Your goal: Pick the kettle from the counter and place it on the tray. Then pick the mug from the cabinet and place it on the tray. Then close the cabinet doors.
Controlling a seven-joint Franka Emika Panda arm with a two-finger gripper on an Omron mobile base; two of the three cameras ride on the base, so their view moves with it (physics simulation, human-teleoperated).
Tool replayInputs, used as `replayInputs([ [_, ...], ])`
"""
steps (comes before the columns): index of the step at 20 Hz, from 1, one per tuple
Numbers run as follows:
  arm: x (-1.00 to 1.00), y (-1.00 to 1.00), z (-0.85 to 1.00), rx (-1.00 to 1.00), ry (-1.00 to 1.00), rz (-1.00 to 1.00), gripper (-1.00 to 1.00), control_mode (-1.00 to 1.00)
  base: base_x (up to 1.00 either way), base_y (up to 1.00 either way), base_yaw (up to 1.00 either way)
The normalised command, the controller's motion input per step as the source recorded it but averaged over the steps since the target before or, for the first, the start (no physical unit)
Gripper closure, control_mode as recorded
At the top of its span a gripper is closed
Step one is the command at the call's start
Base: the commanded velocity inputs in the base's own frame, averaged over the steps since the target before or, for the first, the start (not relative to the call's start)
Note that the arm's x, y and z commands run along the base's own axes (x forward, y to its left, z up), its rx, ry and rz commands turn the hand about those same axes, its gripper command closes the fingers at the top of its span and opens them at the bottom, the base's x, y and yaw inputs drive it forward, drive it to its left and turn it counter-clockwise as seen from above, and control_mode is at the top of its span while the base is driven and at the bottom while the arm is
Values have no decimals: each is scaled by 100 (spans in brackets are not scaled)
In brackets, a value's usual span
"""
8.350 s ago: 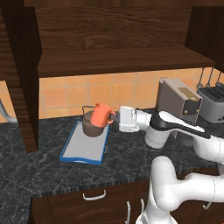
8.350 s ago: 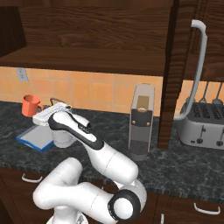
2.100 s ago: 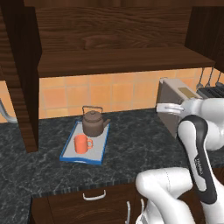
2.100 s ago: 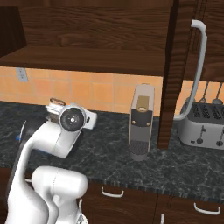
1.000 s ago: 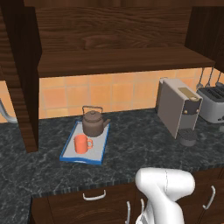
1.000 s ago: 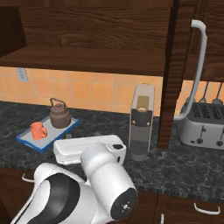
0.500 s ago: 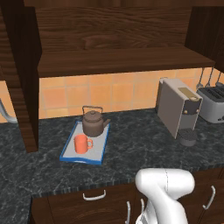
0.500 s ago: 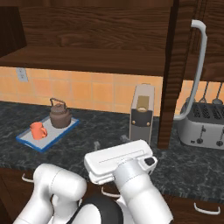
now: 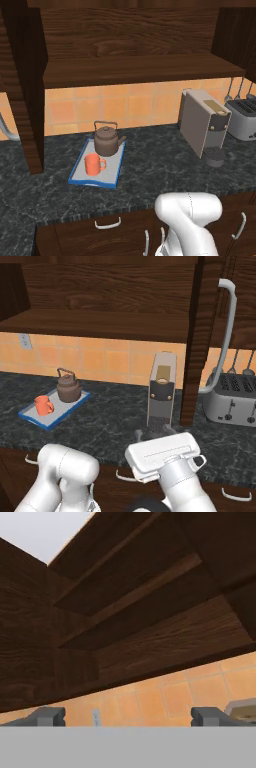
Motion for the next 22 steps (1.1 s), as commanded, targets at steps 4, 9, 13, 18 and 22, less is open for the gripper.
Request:
replayInputs([
  [4,-3,-55,21,1,-2,-9,-100,-100,0,0,0],
  [9,-1,-43,26,0,0,-15,-100,-100,0,0,0],
  [13,0,-22,43,-5,0,-16,-100,-100,0,0,0],
  [18,0,-19,37,-10,-1,-14,-100,-100,0,0,0],
  [22,-7,-12,12,-17,-11,0,-100,-100,0,0,0],
])
